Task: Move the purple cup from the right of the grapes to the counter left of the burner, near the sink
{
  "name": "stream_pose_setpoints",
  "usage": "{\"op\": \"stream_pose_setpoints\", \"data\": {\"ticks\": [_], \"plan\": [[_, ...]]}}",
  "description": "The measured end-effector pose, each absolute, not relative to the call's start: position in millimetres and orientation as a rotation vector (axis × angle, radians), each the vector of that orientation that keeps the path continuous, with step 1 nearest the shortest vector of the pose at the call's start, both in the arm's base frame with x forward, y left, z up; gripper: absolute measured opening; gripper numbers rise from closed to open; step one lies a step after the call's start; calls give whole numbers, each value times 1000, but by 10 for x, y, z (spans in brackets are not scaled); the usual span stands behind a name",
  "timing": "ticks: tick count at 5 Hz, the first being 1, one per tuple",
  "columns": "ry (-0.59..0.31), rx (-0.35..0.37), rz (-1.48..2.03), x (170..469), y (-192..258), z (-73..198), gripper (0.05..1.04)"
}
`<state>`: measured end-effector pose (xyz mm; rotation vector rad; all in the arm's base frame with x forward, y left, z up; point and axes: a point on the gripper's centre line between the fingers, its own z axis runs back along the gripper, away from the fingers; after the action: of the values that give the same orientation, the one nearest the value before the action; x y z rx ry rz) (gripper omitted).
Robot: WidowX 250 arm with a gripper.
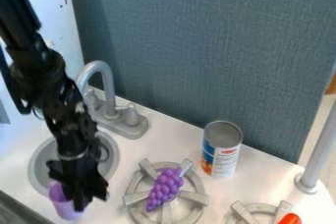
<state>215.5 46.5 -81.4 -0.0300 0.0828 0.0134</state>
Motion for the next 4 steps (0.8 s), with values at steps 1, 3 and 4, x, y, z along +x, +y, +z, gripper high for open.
{"op": "stream_pose_setpoints", "data": {"ticks": [1,3,4], "plan": [[70,-37,-64,2292,316,-930,94],[52,-19,-113,2466,108,-950,126],[86,7,-51,2444,138,-961,329]]}}
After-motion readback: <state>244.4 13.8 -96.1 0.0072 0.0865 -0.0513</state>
